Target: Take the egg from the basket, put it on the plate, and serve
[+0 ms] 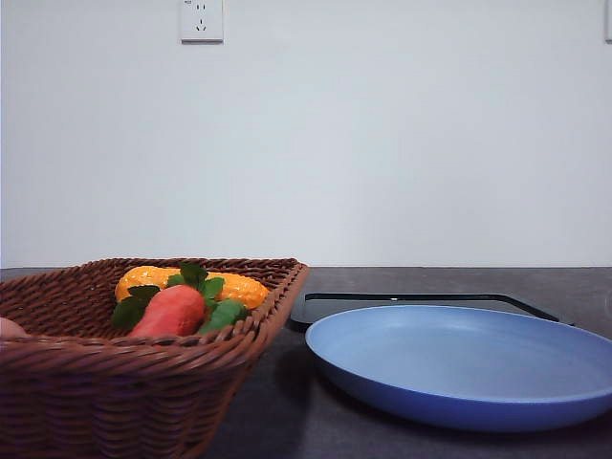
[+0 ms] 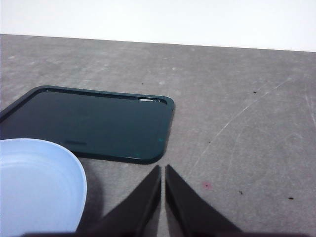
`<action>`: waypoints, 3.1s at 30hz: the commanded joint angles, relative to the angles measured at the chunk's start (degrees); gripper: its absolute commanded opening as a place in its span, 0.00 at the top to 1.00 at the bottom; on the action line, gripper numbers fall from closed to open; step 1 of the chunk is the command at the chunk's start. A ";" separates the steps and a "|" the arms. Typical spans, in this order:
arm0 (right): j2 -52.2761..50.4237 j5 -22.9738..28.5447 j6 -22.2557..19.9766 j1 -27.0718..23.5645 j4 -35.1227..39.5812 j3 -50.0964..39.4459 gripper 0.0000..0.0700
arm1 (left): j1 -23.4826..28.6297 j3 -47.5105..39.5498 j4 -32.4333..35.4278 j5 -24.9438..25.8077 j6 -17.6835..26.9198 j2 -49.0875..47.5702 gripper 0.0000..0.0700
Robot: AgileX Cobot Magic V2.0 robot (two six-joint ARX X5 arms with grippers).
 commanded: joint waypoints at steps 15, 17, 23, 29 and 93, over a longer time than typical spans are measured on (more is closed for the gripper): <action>-0.13 -0.91 21.02 0.00 6.81 -0.46 1.00 | 0.11 -1.29 -0.81 9.16 -21.05 -0.11 1.00; -0.13 -2.33 21.25 0.02 7.06 -0.43 1.00 | 0.11 -1.29 -0.81 11.52 -21.05 -0.11 1.00; -0.08 -3.28 24.05 0.02 7.54 0.06 1.00 | 0.09 0.23 -0.96 15.61 -20.73 0.19 1.00; 1.77 -3.30 25.05 0.04 6.19 3.87 1.00 | 0.09 4.44 -1.29 17.01 -19.72 3.68 1.00; 77.90 -20.95 14.03 4.37 -10.82 33.11 0.98 | -15.63 42.32 -25.27 32.11 0.79 55.10 0.51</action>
